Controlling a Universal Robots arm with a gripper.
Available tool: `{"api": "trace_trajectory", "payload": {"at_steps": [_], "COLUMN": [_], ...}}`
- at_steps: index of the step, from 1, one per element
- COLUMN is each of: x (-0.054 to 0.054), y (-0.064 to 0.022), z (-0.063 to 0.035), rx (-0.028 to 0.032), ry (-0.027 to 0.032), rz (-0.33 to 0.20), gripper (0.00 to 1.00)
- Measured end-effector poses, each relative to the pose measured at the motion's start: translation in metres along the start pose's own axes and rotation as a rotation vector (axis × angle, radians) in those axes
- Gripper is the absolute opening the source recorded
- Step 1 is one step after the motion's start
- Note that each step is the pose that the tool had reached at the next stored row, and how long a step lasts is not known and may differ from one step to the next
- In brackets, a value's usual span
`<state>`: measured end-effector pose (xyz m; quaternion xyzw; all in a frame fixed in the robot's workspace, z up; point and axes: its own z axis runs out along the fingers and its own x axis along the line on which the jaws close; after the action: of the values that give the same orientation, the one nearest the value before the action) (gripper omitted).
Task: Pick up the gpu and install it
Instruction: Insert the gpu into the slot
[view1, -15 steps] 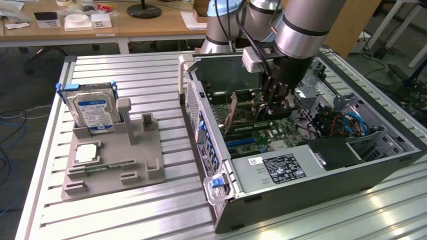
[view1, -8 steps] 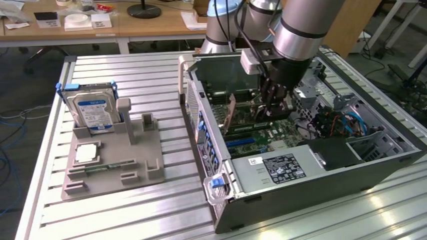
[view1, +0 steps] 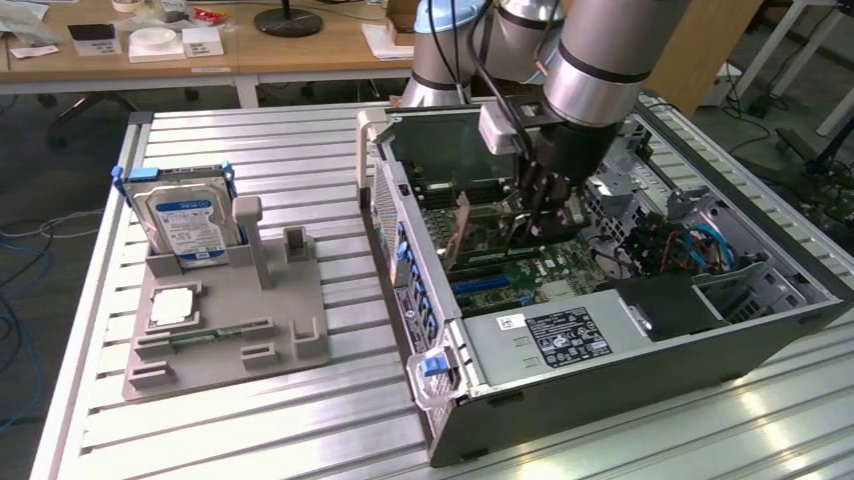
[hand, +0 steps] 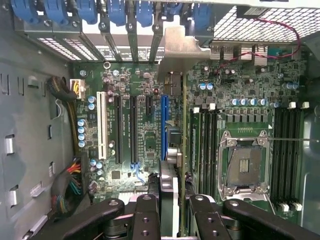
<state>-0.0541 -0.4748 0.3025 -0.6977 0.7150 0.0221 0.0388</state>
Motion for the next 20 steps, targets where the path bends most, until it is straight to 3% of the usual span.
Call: {"api": "trace_trajectory", "payload": {"at_steps": [20], "x": [0.004], "y": [0.0057], "z": [0.0155], "rx": [-0.0004], "ry": [0.0000], "rz": [0.000], "gripper": [0.27]}}
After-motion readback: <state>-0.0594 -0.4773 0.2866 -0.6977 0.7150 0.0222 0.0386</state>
